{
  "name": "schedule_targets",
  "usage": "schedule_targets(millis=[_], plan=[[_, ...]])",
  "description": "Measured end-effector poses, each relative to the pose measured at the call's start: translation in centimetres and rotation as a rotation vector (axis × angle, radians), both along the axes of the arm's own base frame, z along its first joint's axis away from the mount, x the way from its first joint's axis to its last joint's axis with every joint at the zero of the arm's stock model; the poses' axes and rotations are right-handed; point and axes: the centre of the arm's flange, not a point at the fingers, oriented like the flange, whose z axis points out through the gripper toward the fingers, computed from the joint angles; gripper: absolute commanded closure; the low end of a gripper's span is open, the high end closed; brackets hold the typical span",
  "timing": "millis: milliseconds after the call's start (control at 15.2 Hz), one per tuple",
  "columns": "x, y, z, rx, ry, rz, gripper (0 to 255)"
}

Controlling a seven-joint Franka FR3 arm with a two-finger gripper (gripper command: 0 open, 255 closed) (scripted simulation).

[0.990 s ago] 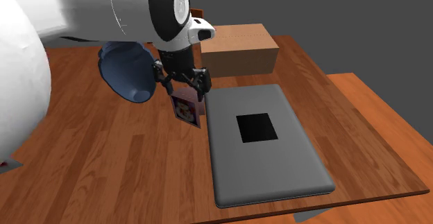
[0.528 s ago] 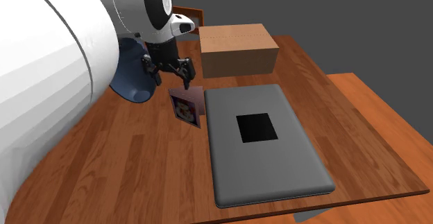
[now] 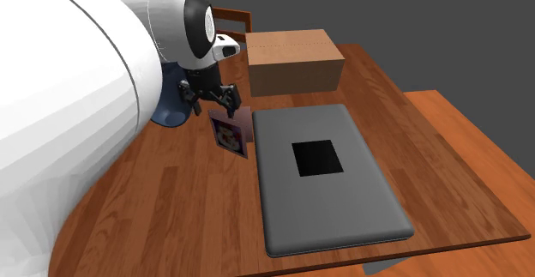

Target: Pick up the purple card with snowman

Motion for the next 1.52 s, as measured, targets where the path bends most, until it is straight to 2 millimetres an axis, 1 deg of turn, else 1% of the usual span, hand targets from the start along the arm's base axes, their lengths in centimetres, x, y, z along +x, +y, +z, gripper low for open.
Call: schedule_targets(millis=[660,726,1056,1518], plan=[[-0.1,0.0,-0.2,0.001,-0.001,0.001,255],[0.0,0.0,0.1,0.000,0.000,0.000,255],[-0.1,0.0,2.4,0.000,-0.001,0.000,255],[-0.1,0.1,6.1,0.001,0.000,0.000,255]])
